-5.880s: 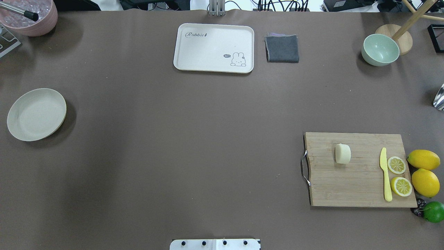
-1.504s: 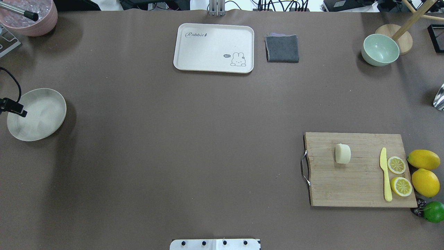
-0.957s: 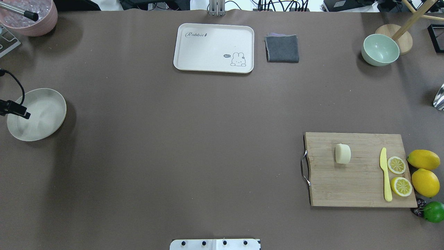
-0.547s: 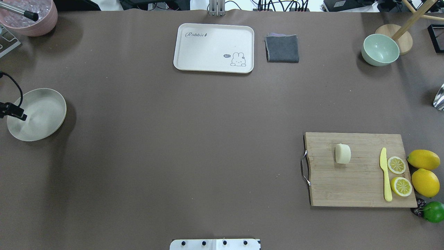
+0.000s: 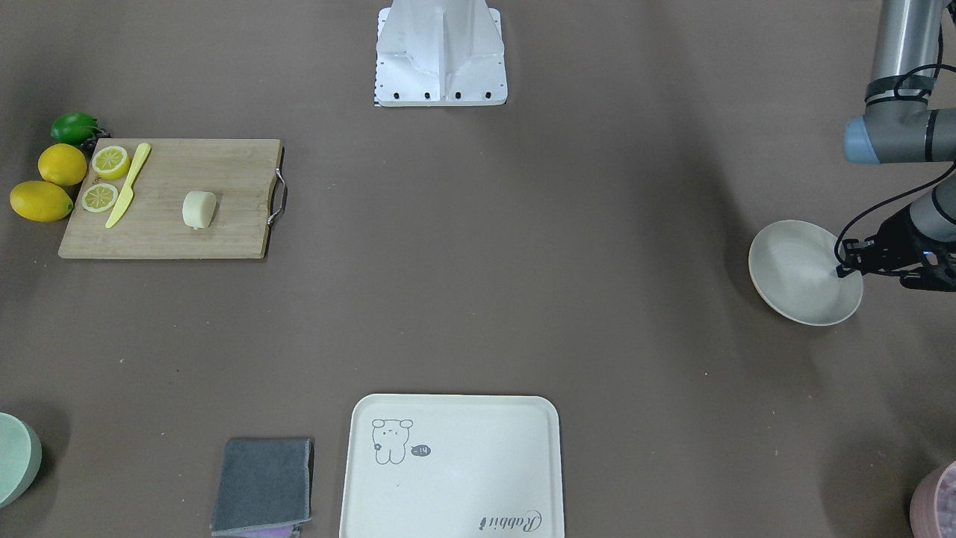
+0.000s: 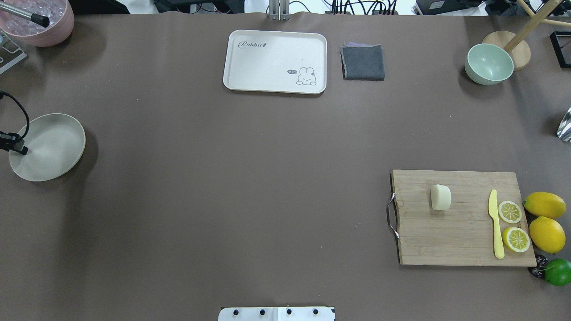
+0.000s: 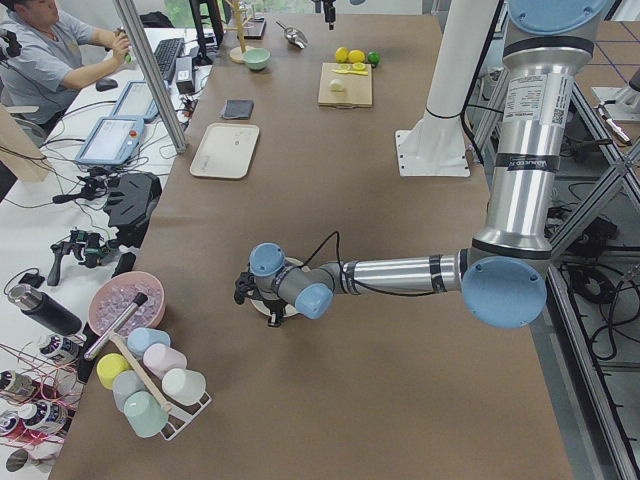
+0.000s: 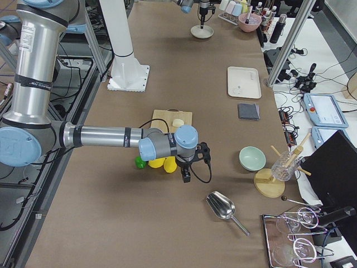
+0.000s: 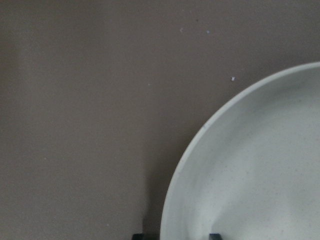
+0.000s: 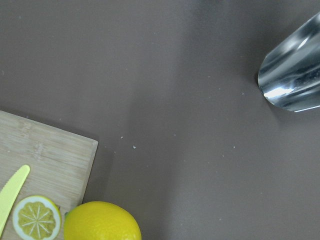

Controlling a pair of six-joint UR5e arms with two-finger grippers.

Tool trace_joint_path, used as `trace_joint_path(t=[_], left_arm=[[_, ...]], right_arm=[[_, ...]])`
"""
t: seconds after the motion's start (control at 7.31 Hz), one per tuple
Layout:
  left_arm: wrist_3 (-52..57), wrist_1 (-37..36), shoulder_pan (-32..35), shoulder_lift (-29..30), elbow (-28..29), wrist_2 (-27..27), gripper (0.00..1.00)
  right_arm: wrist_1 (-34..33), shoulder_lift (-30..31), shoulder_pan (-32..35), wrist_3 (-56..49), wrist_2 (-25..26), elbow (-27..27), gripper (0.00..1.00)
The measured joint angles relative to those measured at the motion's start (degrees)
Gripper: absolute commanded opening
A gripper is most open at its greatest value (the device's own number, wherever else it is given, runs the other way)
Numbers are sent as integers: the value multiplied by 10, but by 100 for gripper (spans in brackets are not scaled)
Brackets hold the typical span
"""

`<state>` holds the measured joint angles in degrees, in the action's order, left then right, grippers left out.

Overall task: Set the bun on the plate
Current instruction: 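Reach the left gripper down to the rim of the white plate, then slide the white plate inward with the left gripper while the right arm approaches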

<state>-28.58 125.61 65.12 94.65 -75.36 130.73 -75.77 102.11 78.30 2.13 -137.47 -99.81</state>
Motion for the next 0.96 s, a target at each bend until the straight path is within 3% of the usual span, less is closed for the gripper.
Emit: trace_joint_path(t=[0.41, 0.68, 0.96], left_arm=[[-112, -44, -9, 13, -113, 31, 0], [-225, -55, -66, 29, -194, 35, 0], [-374, -57, -148, 93, -223, 18, 0]], right_arm=[[10, -5, -32, 76, -11, -48, 100], [14, -39, -88, 183, -5, -82, 100], [16, -87, -153, 284, 1, -94, 100]])
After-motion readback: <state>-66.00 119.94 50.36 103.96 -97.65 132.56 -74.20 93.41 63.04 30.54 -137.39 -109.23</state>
